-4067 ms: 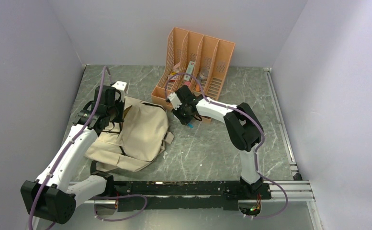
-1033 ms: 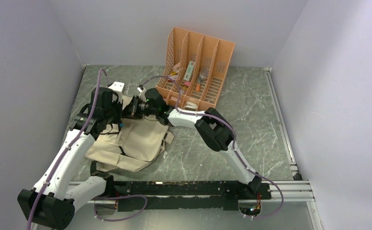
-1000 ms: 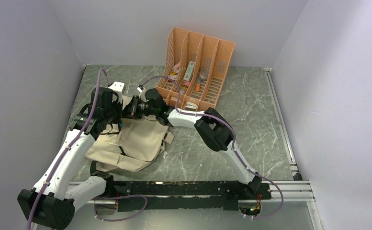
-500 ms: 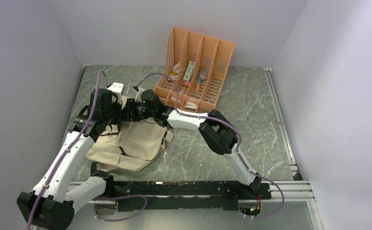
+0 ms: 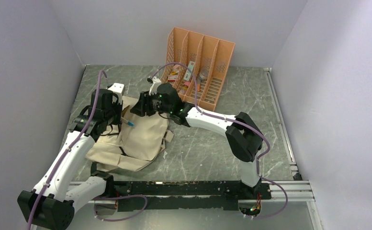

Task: Pack the student bag
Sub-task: Place the stationery in the student bag, then adjust the student bag at the center of the board.

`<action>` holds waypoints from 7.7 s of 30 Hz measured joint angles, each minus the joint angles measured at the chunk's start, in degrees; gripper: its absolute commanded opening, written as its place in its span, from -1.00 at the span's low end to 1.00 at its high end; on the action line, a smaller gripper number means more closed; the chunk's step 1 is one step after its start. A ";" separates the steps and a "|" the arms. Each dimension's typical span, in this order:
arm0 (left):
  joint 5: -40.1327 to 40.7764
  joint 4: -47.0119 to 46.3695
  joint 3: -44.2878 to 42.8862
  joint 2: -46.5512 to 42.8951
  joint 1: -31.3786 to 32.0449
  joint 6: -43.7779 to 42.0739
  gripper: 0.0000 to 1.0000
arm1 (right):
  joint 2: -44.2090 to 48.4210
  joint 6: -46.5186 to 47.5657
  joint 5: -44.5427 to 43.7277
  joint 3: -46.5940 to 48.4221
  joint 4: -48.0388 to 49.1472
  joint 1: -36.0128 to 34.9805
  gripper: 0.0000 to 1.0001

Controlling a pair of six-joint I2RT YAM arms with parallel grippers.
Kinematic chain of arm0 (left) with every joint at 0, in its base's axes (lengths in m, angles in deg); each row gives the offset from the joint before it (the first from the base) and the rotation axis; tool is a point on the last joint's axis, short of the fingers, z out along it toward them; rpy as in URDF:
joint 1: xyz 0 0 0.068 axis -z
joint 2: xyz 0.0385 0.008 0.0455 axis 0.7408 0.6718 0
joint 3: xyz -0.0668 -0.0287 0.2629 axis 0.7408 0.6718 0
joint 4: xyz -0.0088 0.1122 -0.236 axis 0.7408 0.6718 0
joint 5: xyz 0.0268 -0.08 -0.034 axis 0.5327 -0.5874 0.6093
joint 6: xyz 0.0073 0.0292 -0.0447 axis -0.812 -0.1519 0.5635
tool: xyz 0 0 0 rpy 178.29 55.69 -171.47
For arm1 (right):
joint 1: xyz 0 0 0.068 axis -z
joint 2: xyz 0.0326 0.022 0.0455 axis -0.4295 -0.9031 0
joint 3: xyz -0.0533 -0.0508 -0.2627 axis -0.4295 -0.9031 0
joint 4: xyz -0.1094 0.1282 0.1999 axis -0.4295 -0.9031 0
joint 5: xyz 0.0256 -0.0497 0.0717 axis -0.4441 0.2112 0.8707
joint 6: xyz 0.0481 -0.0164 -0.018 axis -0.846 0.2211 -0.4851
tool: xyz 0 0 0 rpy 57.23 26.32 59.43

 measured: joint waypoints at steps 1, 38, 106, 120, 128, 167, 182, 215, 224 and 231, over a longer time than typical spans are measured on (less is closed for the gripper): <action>-0.04 -0.02 0.00 0.02 0.00 -0.02 -0.90 | 0.00 0.59 0.09 0.02 -0.63 0.17 -0.09; -0.76 -0.37 0.04 1.16 0.00 -0.02 -0.90 | -10.49 22.40 6.58 5.57 -11.23 0.02 -0.16; -0.92 -0.55 0.04 1.64 0.00 -0.02 -0.90 | -25.22 -21.18 14.49 22.95 2.23 -1.97 -0.94; -1.22 0.35 0.15 1.36 0.00 0.26 -0.90 | -20.74 -13.09 16.22 11.26 1.84 -4.70 -0.43; -1.18 0.04 0.20 1.36 0.00 0.63 -0.90 | -14.21 -7.10 14.27 8.41 0.02 -4.66 -0.10; 6.64 -1.27 1.70 2.71 0.37 4.79 -0.90 | 15.63 7.69 -25.55 -15.93 -22.03 1.01 0.58; 11.61 0.24 -0.11 2.95 0.37 7.50 -0.90 | 16.35 -5.01 -11.21 -26.86 -10.97 4.90 0.60; 18.73 9.44 -18.29 4.79 -2.27 7.58 -0.90 | 6.16 -2.58 16.61 11.63 -12.98 5.70 -1.00; 15.69 9.88 -19.71 5.38 -2.27 7.96 -0.90 | 17.00 -2.14 16.28 4.44 -16.24 9.27 -1.00; 5.14 2.93 -10.54 4.85 -2.27 8.35 -0.90 | 27.30 -0.28 15.47 -7.32 -22.58 13.35 -1.00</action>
